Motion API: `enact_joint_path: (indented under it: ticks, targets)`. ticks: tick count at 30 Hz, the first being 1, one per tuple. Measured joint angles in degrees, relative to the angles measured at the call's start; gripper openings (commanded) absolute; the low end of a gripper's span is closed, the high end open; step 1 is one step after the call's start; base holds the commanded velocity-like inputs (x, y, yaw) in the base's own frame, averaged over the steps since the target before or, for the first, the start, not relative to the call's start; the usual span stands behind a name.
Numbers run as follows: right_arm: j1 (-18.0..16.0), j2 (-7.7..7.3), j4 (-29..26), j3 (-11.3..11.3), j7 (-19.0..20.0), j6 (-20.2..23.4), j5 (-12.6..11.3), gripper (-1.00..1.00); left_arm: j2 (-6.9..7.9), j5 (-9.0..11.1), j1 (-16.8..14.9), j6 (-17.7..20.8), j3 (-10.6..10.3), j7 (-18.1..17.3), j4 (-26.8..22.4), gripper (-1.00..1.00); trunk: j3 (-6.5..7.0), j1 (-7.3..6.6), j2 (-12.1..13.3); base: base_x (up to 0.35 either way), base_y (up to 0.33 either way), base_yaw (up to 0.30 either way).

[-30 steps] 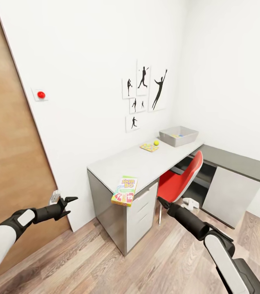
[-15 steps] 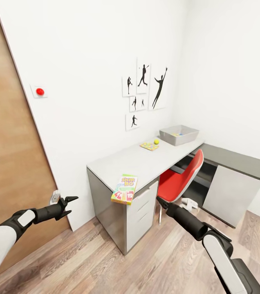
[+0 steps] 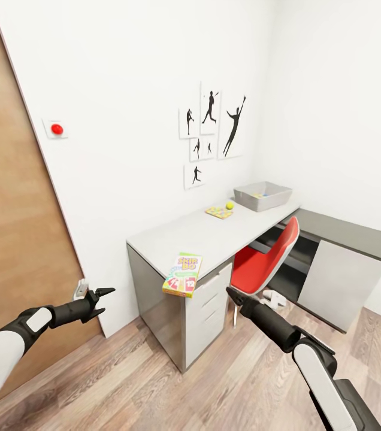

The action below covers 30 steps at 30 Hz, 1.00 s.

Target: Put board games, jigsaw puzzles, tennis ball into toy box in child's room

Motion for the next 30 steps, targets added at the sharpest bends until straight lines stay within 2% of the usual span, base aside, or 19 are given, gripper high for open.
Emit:
enact_joint_path:
  ticks: [30]
  targets:
    - [0.00,0.02,0.09,-0.08,-0.01,-0.11,-0.02,1.00,-0.35,-0.19,0.00,-0.19,0.00,0.09,0.00,1.00,-5.39,6.59,-12.04,0.000,0.000,0.000]
